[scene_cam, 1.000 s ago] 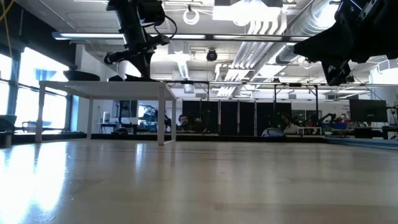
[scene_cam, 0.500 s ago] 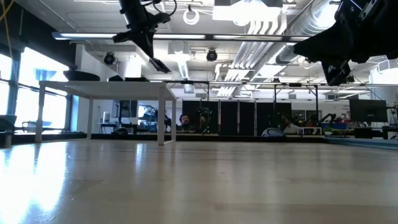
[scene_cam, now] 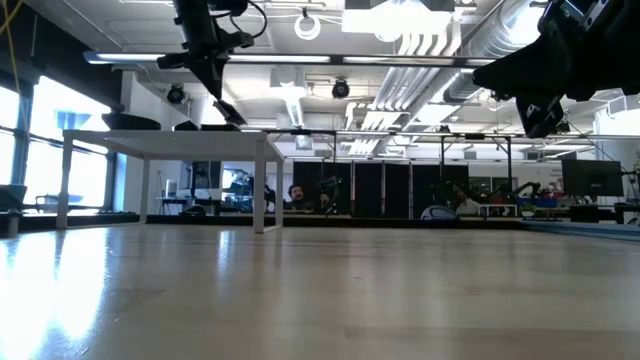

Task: Pick & Place Mini shaped plates
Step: Stack the black square plate on the top of the stacked black square plates on the shelf

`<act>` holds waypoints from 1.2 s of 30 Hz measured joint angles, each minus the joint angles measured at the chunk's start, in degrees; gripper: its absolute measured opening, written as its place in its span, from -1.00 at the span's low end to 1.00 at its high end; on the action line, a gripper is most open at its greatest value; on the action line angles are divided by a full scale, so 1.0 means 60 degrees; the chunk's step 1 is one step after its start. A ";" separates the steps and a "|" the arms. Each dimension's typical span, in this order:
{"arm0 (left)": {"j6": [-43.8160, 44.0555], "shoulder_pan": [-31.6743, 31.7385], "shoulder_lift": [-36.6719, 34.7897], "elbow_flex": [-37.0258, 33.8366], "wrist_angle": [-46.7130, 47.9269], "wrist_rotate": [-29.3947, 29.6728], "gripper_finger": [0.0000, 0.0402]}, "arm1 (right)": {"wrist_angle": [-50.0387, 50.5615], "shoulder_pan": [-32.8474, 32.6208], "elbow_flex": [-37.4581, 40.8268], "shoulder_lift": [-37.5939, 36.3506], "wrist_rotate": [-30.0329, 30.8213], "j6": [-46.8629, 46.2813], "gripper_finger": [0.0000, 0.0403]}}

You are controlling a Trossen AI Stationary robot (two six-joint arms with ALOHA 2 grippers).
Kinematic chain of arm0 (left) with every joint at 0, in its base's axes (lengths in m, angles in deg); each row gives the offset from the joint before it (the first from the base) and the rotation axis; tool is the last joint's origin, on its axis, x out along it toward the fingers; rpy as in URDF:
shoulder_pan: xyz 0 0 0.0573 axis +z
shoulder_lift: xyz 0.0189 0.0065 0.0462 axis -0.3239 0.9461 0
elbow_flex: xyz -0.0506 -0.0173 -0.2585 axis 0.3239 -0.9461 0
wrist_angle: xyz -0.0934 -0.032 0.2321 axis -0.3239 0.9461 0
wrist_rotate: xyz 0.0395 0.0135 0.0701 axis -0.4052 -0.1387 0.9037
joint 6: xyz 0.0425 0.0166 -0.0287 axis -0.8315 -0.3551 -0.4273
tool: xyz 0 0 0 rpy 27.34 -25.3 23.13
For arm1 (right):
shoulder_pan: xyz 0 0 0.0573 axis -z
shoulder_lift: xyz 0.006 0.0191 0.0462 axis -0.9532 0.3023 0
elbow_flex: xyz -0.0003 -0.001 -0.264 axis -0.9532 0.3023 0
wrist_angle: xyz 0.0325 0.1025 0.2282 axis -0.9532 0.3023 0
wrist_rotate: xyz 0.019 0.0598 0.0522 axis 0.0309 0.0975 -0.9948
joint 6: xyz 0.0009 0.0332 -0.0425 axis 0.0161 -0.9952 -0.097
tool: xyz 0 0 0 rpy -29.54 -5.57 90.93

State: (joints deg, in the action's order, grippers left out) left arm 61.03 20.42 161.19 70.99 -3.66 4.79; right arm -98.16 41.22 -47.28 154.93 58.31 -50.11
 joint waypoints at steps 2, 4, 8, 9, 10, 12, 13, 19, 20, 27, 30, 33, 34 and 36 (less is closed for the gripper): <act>0.0014 0.0097 -0.0059 0.0004 -0.0047 -0.0256 -1.00 | 0.0000 0.0000 0.0000 0.0000 0.0000 0.0000 -1.00; 0.0018 0.0104 -0.0073 0.0011 -0.0020 -0.0389 -1.00 | 0.0000 0.0000 0.0000 0.0000 0.0000 0.0000 -1.00; -0.0100 0.0220 -0.0071 -0.0148 -0.0130 -0.0529 -1.00 | 0.0000 0.0000 0.0000 0.0000 0.0000 0.0000 -1.00; -0.0074 0.0258 -0.0073 -0.0293 -0.0165 -0.0552 -1.00 | 0.0000 0.0000 0.0000 0.0000 0.0000 0.0000 -1.00; -0.0006 0.0289 -0.0068 -0.0474 -0.0216 -0.0549 -1.00 | 0.0000 0.0000 0.0000 0.0000 -0.0003 0.0000 -1.00; 0.0153 0.0330 -0.0054 -0.0797 -0.0451 -0.0549 -1.00 | 0.0000 0.0000 0.0000 0.0000 -0.0004 0.0000 -1.00; 0.0170 0.0330 -0.0108 -0.0945 -0.0622 -0.0594 -1.00 | 0.0000 0.0000 0.0000 0.0000 -0.0006 0.0000 -1.00; 0.0156 0.0327 -0.0205 -0.1096 -0.0850 -0.0716 -1.00 | -0.0004 0.0000 0.0000 0.0001 -0.0044 -0.0003 -1.00; 0.0159 0.0327 -0.0205 -0.1096 -0.0856 -0.0723 -1.00 | -0.0004 0.0000 0.0000 0.0002 -0.0044 0.0000 -1.00; 0.0227 0.0323 -0.0205 -0.1096 -0.0343 -0.0917 -1.00 | -0.0001 0.0000 0.0000 0.0000 -0.0044 -0.0004 -1.00; 0.0229 0.0323 -0.0205 -0.1096 -0.0264 -0.0869 -0.98 | -0.0004 0.0000 0.0000 0.0004 -0.0044 0.0000 -1.00; 0.0230 0.0323 -0.0205 -0.1096 -0.0249 -0.0883 -0.91 | -0.0003 0.0000 0.0000 0.0001 -0.0041 -0.0004 -1.00; 0.0231 0.0323 -0.0205 -0.1096 -0.0248 -0.0891 -0.87 | -0.0004 0.0000 0.0000 0.0000 -0.0040 -0.0004 -1.00; 0.0229 0.0323 -0.0205 -0.1096 -0.0240 -0.0917 -0.79 | -0.0004 0.0000 0.0000 0.0002 -0.0040 -0.0004 -1.00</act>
State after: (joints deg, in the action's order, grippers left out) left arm 62.41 22.36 159.97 64.41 -5.10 -0.71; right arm -98.18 41.22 -47.28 154.94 58.07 -50.13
